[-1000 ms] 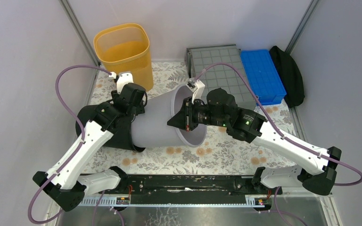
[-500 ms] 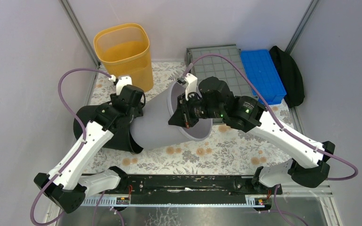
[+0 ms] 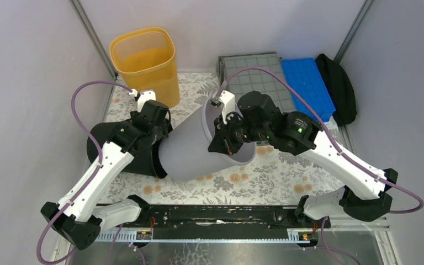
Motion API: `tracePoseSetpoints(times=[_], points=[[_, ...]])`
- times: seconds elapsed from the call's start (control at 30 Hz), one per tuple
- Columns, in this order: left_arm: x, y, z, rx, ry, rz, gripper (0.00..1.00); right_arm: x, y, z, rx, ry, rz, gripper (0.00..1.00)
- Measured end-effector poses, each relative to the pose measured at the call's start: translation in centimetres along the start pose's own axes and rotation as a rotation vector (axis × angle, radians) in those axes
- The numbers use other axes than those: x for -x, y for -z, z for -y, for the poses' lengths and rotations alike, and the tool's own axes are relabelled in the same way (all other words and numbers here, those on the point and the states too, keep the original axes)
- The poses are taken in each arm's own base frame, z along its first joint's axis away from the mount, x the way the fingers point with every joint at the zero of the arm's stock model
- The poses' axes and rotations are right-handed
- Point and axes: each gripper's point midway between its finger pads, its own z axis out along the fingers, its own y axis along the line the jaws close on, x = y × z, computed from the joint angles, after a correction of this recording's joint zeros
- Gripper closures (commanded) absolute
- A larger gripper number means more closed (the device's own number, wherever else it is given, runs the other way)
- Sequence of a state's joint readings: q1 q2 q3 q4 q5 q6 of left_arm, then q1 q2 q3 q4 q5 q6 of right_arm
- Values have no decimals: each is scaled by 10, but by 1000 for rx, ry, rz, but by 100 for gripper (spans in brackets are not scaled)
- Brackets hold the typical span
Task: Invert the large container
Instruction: Adjust the container at the center of the board, then place the container at the center of the board.
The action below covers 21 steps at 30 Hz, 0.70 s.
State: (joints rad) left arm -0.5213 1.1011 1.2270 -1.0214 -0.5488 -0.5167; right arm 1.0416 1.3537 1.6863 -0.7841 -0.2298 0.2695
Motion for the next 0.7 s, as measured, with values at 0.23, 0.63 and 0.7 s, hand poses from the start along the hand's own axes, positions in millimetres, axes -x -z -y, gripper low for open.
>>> tracePoseSetpoints(times=[0.23,0.63,0.7], points=[[0,0,1,-3,0,0,32,-22,16,3,-41,67,-65,100],[1,-1,2,-7,-7,3,32,-62,23,16,-190,189,-220,100],[1,-2,2,-8,-9,3,32,-66,24,23,-238,202,-245,100]])
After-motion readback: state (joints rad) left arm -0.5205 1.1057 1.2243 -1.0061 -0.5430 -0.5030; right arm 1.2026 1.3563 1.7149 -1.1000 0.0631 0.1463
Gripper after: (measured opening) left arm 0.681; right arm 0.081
